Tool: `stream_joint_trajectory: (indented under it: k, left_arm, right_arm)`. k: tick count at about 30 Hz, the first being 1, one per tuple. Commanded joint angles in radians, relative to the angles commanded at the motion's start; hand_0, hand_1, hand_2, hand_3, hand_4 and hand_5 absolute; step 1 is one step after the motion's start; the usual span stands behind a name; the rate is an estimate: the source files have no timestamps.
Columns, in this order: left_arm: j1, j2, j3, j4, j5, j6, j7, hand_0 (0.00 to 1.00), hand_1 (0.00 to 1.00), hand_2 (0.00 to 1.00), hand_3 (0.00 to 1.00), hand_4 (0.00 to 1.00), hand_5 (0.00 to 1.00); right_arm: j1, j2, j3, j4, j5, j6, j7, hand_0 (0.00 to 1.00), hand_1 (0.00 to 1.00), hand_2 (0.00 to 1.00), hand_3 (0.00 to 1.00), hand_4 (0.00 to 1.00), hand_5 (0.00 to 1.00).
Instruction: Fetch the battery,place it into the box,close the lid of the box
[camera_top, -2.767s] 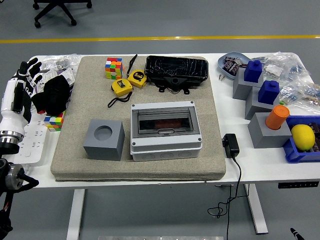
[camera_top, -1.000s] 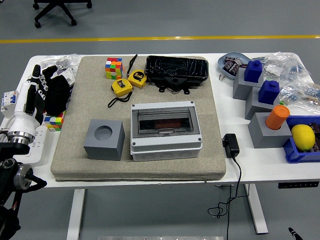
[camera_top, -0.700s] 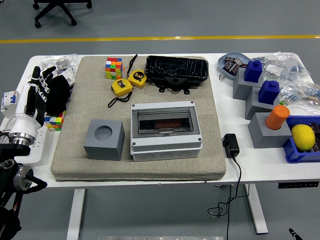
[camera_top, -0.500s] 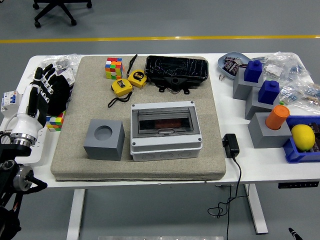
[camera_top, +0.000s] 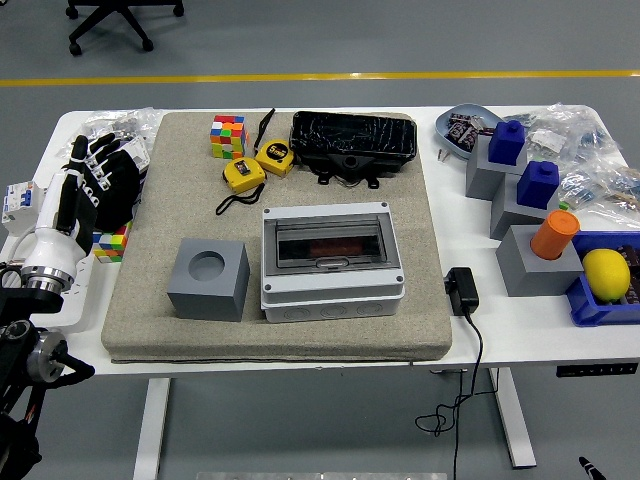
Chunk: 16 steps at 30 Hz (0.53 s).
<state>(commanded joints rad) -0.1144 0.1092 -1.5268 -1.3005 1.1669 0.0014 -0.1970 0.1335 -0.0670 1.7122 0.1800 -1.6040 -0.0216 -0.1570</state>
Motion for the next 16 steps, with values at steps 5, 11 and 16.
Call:
stream_joint_trajectory:
  k: [5,11,16]
  left_arm:
    - [0.002,-0.002,0.005,0.000,-0.001,0.005,0.002,0.830,0.860,0.841,0.794,0.998,0.998]
    - [0.002,0.000,0.013,0.000,-0.002,0.009,0.005,0.811,0.855,0.830,0.787,0.998,0.998]
    - [0.002,-0.001,0.018,-0.001,-0.003,0.013,0.004,0.808,0.851,0.829,0.778,0.998,0.998]
  right_arm:
    - [-0.005,0.004,0.017,0.000,-0.051,-0.078,0.014,0.767,0.631,0.634,0.620,0.998,0.913]
    - [-0.007,0.005,0.033,0.000,-0.092,-0.201,0.034,0.306,0.227,0.264,0.201,0.934,0.647]
    - [-0.011,0.007,-0.015,0.000,-0.005,-0.326,0.071,0.043,0.029,0.106,0.069,0.698,0.541]
